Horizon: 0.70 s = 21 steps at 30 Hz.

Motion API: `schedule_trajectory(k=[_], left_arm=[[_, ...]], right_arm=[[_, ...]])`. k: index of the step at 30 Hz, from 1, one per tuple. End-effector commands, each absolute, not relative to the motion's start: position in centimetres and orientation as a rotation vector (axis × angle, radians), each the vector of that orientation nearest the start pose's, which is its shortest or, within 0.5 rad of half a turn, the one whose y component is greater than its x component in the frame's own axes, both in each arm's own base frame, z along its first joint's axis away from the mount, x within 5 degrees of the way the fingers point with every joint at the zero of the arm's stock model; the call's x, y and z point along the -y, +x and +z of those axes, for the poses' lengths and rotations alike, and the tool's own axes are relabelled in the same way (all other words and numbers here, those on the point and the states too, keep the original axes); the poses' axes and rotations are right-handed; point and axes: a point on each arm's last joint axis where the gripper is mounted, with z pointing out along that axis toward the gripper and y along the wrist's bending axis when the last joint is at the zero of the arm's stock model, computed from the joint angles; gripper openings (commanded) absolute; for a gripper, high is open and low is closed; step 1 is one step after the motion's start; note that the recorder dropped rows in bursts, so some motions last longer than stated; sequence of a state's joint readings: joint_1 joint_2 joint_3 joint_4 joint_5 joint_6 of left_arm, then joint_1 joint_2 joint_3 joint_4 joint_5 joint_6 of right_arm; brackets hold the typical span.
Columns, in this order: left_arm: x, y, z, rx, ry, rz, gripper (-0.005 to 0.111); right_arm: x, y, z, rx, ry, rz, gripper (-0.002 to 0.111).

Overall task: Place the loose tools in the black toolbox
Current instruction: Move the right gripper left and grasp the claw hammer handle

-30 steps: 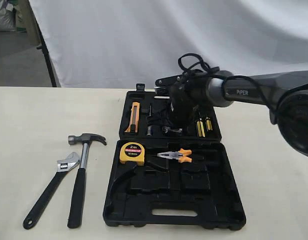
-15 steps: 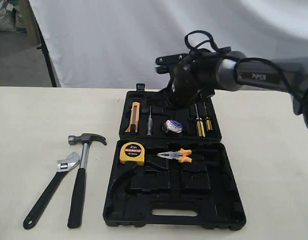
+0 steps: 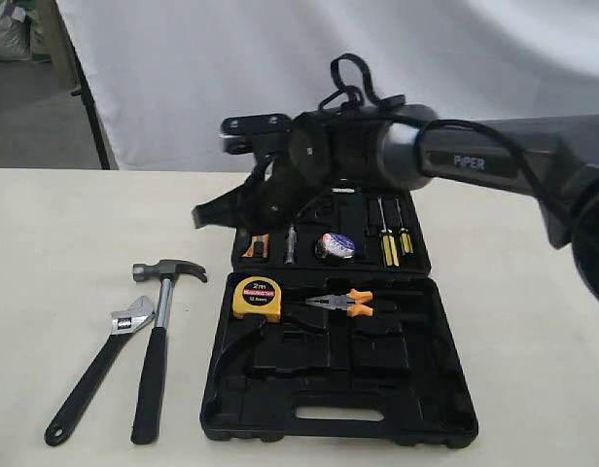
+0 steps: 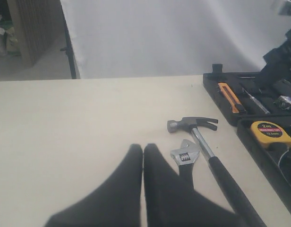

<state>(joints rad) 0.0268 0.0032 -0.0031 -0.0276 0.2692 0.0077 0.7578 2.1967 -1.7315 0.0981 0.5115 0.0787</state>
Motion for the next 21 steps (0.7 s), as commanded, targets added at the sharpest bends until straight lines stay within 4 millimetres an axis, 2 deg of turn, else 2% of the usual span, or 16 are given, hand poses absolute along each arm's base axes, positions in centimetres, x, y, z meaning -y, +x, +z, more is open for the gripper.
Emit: schedule_trajectory(k=[1, 7, 10, 15, 18, 21], left_arm=[[-0.1, 5.5, 18.9, -1.753, -0.047, -0.007, 0.001], [-0.1, 5.5, 18.9, -1.753, -0.047, -0.007, 0.001], [-0.1, 5.5, 18.9, -1.753, -0.047, -0.007, 0.001], [-0.1, 5.5, 18.9, -1.753, -0.047, -0.007, 0.001], [-0.1, 5.5, 18.9, -1.753, -0.047, -0.007, 0.001], [-0.1, 5.5, 18.9, -1.753, -0.047, -0.007, 0.001]], right_arm=[[-37.1, 33.3, 17.2, -2.383, -0.877, 0.506, -0.001], [-41.0, 29.3, 14.3, -2.361, -0.993, 0.518, 0.0], [-41.8, 28.6, 14.3, -2.338, -1.013, 0.477, 0.021], [-42.1, 28.7, 14.9, -2.38, -1.003, 0.464, 0.063], [-42.1, 28.2, 14.2, -2.425, -1.036, 0.45, 0.067], [-43.3, 26.8, 12.4, -2.411, -1.123, 0.44, 0.067]])
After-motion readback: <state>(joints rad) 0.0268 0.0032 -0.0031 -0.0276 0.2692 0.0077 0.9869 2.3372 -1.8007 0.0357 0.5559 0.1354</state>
